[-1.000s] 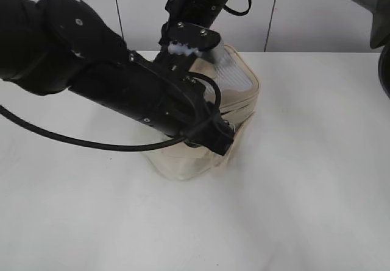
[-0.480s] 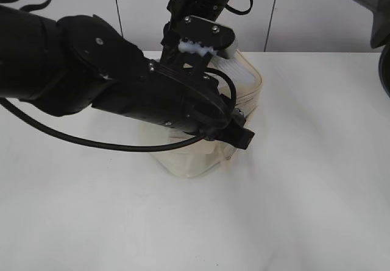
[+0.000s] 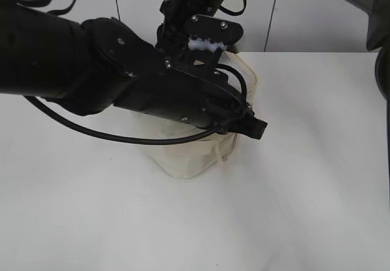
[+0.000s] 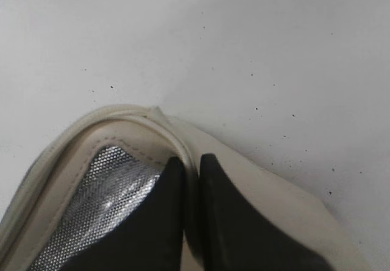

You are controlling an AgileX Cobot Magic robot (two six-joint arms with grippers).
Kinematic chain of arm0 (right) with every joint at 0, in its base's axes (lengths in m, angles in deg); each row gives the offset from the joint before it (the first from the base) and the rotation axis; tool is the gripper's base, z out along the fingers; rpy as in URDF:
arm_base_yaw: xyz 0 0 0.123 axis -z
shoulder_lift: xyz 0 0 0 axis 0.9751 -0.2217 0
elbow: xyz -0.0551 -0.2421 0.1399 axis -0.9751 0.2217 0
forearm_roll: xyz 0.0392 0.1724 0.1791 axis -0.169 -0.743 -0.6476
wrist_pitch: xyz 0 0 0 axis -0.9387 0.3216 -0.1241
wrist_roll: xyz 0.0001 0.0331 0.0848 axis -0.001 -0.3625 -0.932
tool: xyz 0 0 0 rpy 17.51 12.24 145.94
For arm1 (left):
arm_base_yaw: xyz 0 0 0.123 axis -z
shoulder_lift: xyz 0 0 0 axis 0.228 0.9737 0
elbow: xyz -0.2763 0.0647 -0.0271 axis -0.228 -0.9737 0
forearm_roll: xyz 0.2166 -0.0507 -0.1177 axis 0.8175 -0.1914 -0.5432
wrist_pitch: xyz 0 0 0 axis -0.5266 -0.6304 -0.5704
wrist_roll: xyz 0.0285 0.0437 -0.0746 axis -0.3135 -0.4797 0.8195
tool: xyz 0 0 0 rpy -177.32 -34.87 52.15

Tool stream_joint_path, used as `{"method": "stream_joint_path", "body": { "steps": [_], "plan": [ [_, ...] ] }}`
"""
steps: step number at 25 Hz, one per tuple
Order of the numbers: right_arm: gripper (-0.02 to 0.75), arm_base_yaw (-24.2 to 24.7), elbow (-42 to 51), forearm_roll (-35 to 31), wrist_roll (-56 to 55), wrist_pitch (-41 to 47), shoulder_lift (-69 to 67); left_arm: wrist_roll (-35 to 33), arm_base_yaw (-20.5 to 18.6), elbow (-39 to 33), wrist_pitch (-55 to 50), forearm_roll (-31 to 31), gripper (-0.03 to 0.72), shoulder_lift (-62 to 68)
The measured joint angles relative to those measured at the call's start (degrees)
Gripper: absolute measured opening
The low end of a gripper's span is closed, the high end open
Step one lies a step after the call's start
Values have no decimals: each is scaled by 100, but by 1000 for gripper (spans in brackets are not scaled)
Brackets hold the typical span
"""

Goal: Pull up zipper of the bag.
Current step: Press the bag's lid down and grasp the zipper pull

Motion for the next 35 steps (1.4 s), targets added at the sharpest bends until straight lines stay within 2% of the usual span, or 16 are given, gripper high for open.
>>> {"method": "stream_joint_path", "body": {
  "steps": [13,20,23,27,29,32,35],
  "plan": [
    [48,-35,0,-62,-5,-3,0,-34,70,38,105,81,-4,123],
    [48,-35,-5,-62,-10,-3,0,-34,7,38,-318,437,7,13],
    [47,-40,-5,-75,-23,-3,0,26,-79,58,-768,532,97,-240],
    [42,-40,-5,-161,-67,-7,0,752,-216,158,-1847,888,354,-628],
    [42,-40,-5,-208,-95,-7,0,1319,-340,158,-2378,1247,443,-744],
    [65,-50,-10,-221,-166,-7,0,2025,-504,158,-3085,1891,484,-965],
    [192,-53,-118,-380,-373,-26,44,2659,-612,158,-3551,2652,492,-1364]
  ]
}}
